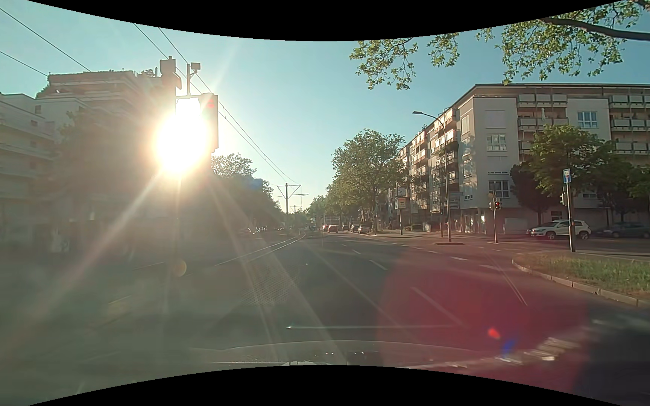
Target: Follow the waypoints while adhering to traffic rules and regulations
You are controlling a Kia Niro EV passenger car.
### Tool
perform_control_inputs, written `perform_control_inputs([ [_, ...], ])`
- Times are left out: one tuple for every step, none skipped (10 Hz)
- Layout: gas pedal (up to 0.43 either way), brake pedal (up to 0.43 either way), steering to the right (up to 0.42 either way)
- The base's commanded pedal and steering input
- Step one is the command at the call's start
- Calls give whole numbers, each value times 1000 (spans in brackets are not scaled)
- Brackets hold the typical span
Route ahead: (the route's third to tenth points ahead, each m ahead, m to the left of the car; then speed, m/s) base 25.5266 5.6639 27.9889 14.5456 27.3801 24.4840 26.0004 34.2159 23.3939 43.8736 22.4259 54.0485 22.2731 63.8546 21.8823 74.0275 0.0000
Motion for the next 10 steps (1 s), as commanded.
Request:
perform_control_inputs([
  [0, 226, 0],
  [0, 226, 0],
  [0, 226, 0],
  [0, 226, 0],
  [0, 226, 0],
  [0, 226, 0],
  [0, 226, 0],
  [0, 226, 0],
  [0, 226, 0],
  [0, 226, 0],
])
